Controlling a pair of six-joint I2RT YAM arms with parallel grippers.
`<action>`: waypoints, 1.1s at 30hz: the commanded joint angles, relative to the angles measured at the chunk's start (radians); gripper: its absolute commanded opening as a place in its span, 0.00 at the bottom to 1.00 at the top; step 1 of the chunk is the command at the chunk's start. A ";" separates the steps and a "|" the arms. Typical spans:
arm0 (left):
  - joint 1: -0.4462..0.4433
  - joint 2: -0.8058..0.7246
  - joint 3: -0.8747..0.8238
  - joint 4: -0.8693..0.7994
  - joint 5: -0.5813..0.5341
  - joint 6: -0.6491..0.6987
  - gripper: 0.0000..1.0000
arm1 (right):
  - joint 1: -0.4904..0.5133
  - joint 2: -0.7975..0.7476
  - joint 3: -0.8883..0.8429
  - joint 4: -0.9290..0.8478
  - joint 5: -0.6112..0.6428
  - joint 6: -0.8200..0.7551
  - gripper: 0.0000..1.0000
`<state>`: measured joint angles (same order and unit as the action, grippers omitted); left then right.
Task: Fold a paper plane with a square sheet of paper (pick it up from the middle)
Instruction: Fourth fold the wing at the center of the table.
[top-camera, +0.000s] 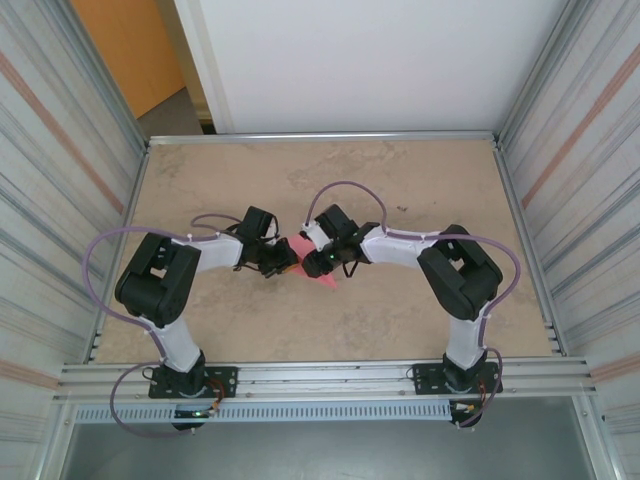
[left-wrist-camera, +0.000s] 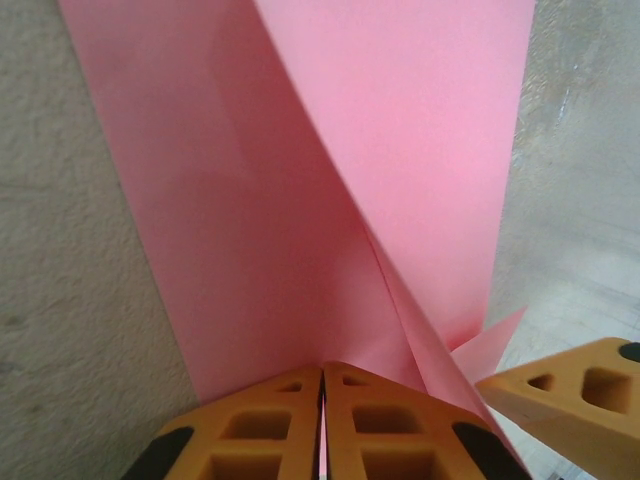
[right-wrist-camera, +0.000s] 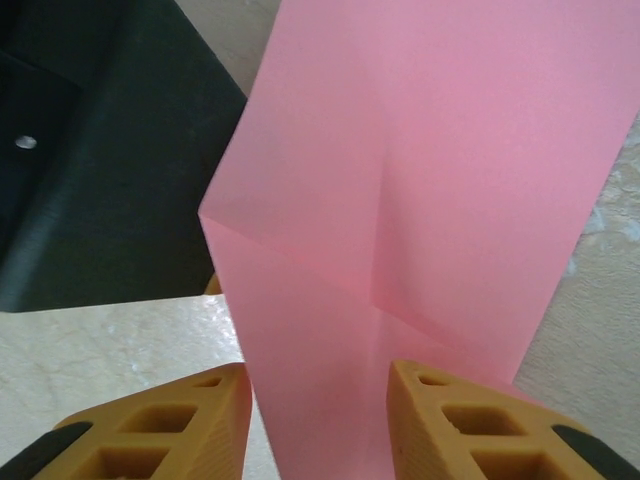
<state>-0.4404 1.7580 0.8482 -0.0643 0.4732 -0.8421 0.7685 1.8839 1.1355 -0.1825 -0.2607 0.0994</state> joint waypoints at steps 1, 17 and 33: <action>-0.003 0.027 0.012 -0.039 -0.004 0.012 0.11 | 0.007 0.029 0.028 0.023 0.005 -0.041 0.37; -0.003 -0.039 0.028 -0.053 -0.022 0.037 0.13 | -0.083 0.062 0.032 0.037 -0.257 0.071 0.11; -0.002 -0.152 -0.067 0.095 -0.034 -0.019 0.26 | -0.141 0.123 0.068 0.059 -0.553 0.295 0.11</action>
<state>-0.4404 1.6341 0.8070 -0.0078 0.4580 -0.8394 0.6296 1.9812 1.1740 -0.1276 -0.7387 0.3340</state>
